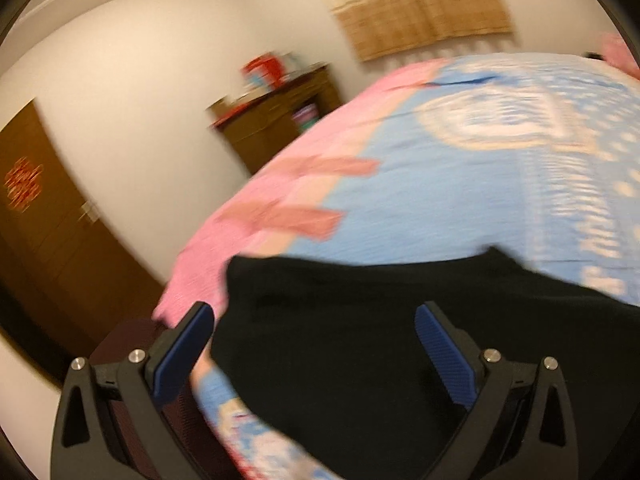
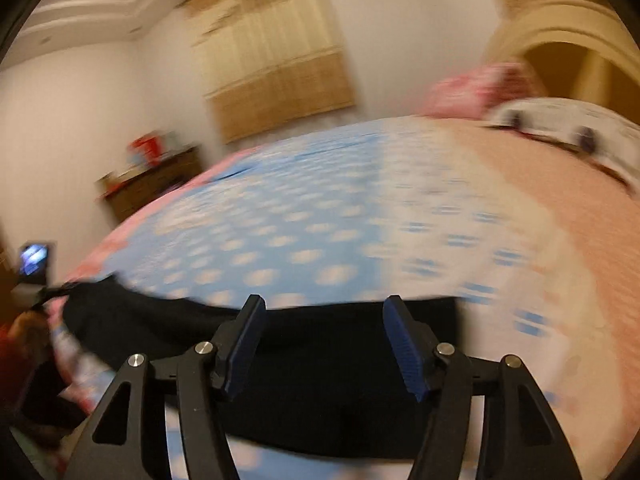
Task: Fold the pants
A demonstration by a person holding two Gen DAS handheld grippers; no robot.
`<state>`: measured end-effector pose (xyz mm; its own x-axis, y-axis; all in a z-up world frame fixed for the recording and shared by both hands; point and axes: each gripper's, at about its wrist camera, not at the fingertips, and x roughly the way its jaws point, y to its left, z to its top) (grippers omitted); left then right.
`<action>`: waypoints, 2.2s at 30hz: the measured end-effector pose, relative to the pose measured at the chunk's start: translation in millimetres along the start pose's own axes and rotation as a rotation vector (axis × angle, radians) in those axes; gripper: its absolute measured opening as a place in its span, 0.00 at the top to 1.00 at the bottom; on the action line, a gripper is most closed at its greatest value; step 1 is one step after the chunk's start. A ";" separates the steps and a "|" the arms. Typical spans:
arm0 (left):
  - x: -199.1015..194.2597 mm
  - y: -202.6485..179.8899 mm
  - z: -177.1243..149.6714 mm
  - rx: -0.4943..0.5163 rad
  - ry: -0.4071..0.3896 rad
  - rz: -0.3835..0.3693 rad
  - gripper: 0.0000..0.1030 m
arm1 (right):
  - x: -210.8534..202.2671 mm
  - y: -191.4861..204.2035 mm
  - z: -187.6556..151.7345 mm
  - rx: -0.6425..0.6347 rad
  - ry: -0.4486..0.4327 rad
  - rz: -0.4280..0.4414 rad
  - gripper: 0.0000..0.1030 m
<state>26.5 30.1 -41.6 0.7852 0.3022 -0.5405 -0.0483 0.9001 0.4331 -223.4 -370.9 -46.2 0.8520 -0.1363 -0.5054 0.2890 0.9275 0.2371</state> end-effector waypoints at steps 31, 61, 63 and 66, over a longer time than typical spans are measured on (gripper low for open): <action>-40.6 -66.6 -55.4 0.150 0.067 -0.197 0.00 | 157.1 175.8 -5.9 -0.866 0.468 0.315 0.83; -41.4 -67.8 -53.9 0.133 0.085 -0.181 0.00 | 128.6 133.5 -7.5 -0.257 0.215 0.150 0.96; -42.0 -67.0 -54.5 0.133 0.085 -0.185 0.00 | 146.6 129.5 -14.8 -0.216 0.255 0.120 0.96; -41.1 -64.1 -55.3 0.123 0.094 -0.197 0.00 | 153.4 119.2 -10.4 -0.099 0.211 0.157 0.96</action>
<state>-36.8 -22.7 -87.0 0.7107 0.1577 -0.6856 0.1802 0.9012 0.3941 -62.8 -277.6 -104.2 0.7705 0.0781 -0.6327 0.1073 0.9624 0.2494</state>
